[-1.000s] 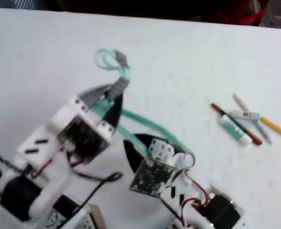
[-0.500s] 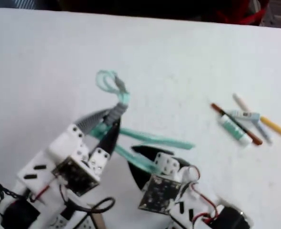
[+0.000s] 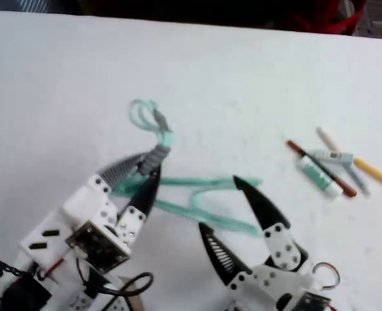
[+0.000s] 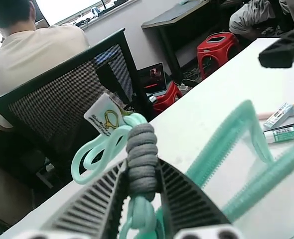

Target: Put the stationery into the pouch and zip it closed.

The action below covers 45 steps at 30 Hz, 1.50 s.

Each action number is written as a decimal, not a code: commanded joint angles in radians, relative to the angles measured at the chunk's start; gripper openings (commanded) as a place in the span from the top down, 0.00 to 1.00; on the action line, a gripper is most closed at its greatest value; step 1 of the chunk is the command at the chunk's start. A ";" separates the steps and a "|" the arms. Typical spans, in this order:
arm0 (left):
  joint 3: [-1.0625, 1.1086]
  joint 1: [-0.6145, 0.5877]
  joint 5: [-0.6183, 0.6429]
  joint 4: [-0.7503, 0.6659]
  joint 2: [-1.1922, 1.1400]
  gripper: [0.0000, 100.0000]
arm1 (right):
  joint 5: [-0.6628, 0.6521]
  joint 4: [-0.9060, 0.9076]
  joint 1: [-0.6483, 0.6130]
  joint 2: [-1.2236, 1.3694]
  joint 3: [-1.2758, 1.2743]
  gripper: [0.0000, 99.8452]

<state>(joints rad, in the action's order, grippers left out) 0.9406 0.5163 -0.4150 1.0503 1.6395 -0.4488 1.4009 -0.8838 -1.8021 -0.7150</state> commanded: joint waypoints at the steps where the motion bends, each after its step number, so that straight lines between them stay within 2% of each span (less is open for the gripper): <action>1: 0.000 0.013 0.012 0.006 0.004 0.98 | 0.002 -0.022 -0.004 0.008 0.017 0.71; 5: 0.000 0.013 0.012 0.006 0.004 0.98 | -0.060 -0.068 0.038 0.021 -0.072 0.65; 11: 0.000 0.013 0.012 0.006 0.004 0.98 | -0.071 -0.122 0.064 0.163 -0.091 0.64; 14: 0.000 0.013 0.012 0.006 0.004 0.98 | -0.117 -0.159 0.105 0.255 -0.091 0.64; 16: 0.002 0.013 0.012 0.008 0.004 0.98 | -0.175 -0.163 0.127 0.303 -0.091 0.64; 21: 0.002 0.013 0.012 0.043 0.004 0.98 | -0.417 -0.110 0.113 0.344 -0.092 0.65; 25: 0.002 0.013 0.012 0.061 0.004 0.98 | -0.486 -0.091 0.081 0.352 -0.098 0.65; 27: 0.002 0.013 0.012 0.058 0.004 0.98 | -0.488 -0.091 0.067 0.352 -0.097 0.69; 29: 0.002 0.013 0.012 0.055 0.004 0.98 | -0.514 -0.090 0.056 0.352 -0.095 0.77; 32: 0.002 0.013 0.012 0.055 0.004 0.98 | -0.520 -0.091 0.042 0.344 -0.094 0.93; 34: 0.000 0.012 0.012 0.055 0.004 0.98 | -0.519 -0.087 0.018 0.344 -0.092 0.99; 40: -0.008 0.004 0.012 0.020 0.004 0.98 | -0.397 -0.090 -0.022 0.344 -0.092 0.98; 45: -0.012 0.004 0.041 -0.066 0.004 0.98 | -0.282 -0.130 -0.019 0.344 -0.112 0.98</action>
<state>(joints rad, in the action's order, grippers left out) 0.9406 0.5163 -0.4120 1.0487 1.6410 -0.8063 1.3073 -0.9007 -1.4645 -0.8163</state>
